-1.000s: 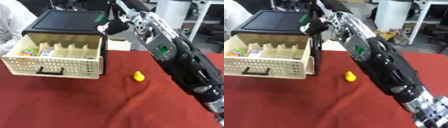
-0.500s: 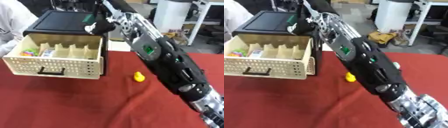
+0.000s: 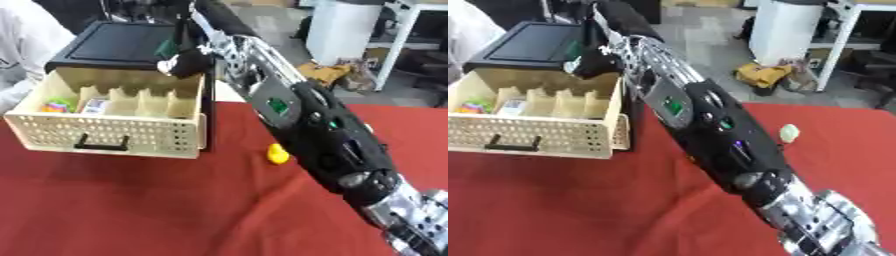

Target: Pick up objects from table and place into drawer.

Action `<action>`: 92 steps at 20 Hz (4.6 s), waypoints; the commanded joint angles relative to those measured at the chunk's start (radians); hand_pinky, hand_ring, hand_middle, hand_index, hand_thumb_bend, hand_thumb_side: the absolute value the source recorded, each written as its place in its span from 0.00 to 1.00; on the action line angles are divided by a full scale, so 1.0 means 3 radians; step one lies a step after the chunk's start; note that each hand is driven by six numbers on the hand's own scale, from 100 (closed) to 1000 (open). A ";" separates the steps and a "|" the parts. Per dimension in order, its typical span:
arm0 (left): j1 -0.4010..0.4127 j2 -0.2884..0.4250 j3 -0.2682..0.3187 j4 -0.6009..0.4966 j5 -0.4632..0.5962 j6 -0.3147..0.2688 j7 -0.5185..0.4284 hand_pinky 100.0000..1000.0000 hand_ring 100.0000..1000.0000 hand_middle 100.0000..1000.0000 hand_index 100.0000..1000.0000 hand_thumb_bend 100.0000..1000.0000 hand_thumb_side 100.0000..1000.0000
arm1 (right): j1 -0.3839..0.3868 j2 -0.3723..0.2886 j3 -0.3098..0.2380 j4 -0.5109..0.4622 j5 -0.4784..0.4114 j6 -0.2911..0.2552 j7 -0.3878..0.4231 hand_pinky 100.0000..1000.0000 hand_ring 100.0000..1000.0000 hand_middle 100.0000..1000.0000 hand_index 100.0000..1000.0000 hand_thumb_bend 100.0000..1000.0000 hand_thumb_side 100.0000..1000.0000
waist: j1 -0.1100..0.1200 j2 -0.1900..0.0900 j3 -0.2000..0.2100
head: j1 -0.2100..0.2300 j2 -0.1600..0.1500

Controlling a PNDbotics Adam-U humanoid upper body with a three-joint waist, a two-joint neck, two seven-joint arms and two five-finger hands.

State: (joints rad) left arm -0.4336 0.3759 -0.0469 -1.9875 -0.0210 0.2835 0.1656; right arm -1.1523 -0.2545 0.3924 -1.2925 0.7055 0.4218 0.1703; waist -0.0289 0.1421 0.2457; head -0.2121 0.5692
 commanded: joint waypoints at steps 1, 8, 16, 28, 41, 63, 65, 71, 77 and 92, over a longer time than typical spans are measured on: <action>-0.0059 0.0026 0.0000 -0.0042 0.0006 -0.0004 -0.0015 0.00 0.00 0.00 0.64 0.03 1.00 | -0.0092 0.0031 -0.0054 0.0023 0.0057 -0.0015 -0.0040 0.56 0.55 0.19 0.43 0.38 0.22 | 0.0019 -0.0048 0.0013 | -0.0027 -0.0043; -0.0073 0.0011 0.0002 -0.0042 0.0012 -0.0002 -0.0013 0.00 0.00 0.00 0.64 0.03 1.00 | -0.0103 0.0146 -0.0039 0.0030 0.0078 -0.0017 -0.0048 0.56 0.55 0.19 0.43 0.38 0.21 | 0.0015 -0.0048 0.0043 | -0.0063 -0.0059; -0.0075 0.0005 0.0005 -0.0042 0.0016 0.0001 -0.0008 0.00 0.00 0.00 0.64 0.03 1.00 | -0.0081 0.0182 -0.0014 0.0066 0.0133 -0.0034 -0.0036 0.57 0.55 0.21 0.45 0.39 0.24 | 0.0006 -0.0049 0.0051 | -0.0073 -0.0070; -0.0067 -0.0001 0.0009 -0.0042 0.0016 0.0006 -0.0001 0.00 0.00 0.00 0.63 0.04 1.00 | -0.0069 0.0193 0.0000 0.0023 0.0238 -0.0045 0.0051 0.58 0.63 0.34 0.56 0.41 0.43 | 0.0012 -0.0052 0.0048 | -0.0055 -0.0057; -0.0036 0.0011 0.0023 -0.0042 0.0002 0.0011 0.0014 0.00 0.00 0.00 0.63 0.04 1.00 | -0.0066 0.0005 -0.0157 -0.0375 -0.0004 0.0104 -0.0151 0.58 0.62 0.33 0.56 0.39 0.45 | 0.0026 -0.0067 0.0010 | 0.0003 -0.0035; -0.0002 0.0053 0.0038 -0.0042 -0.0026 0.0003 0.0035 0.00 0.00 0.00 0.63 0.03 1.00 | 0.0461 -0.0910 -0.0611 -0.1764 -0.0841 0.0513 -0.0557 0.57 0.62 0.34 0.56 0.39 0.40 | 0.0115 -0.0086 -0.0156 | 0.0130 0.0017; -0.0009 0.0056 0.0033 -0.0042 -0.0028 0.0001 0.0032 0.00 0.00 0.00 0.63 0.02 1.00 | 0.0562 -0.1005 -0.0671 -0.1896 -0.0916 0.0544 -0.0610 0.57 0.62 0.34 0.56 0.40 0.42 | 0.0122 -0.0083 -0.0171 | 0.0144 0.0015; -0.0063 0.0093 0.0010 -0.0042 -0.0060 -0.0027 0.0013 0.00 0.00 0.00 0.64 0.01 1.00 | 0.0953 -0.1266 -0.0899 -0.2311 -0.1158 0.0652 -0.0941 0.57 0.62 0.35 0.56 0.09 0.45 | 0.0147 -0.0066 -0.0211 | 0.0187 0.0013; -0.0146 0.0156 -0.0022 -0.0042 -0.0192 -0.0083 0.0002 0.00 0.00 0.00 0.66 0.00 1.00 | 0.1264 -0.1395 -0.1062 -0.2358 -0.1462 0.0435 -0.1490 0.57 0.62 0.37 0.59 0.00 0.50 | 0.0178 -0.0045 -0.0253 | 0.0226 0.0016; -0.0443 0.0697 -0.0306 -0.0042 -0.0667 -0.0617 -0.0628 0.38 0.00 0.18 0.81 0.00 1.00 | 0.2106 -0.1508 -0.1405 -0.2358 -0.1939 -0.0705 -0.2246 0.62 0.70 0.54 0.75 0.08 0.66 | 0.0250 -0.0008 -0.0358 | 0.0326 0.0025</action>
State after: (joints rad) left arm -0.5481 0.5369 -0.1354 -1.9875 -0.2020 0.1160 0.0100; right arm -0.5105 -0.6728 -0.0127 -1.9832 0.1309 0.2345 -0.4918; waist 0.0474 0.1522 0.1389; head -0.1187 0.5706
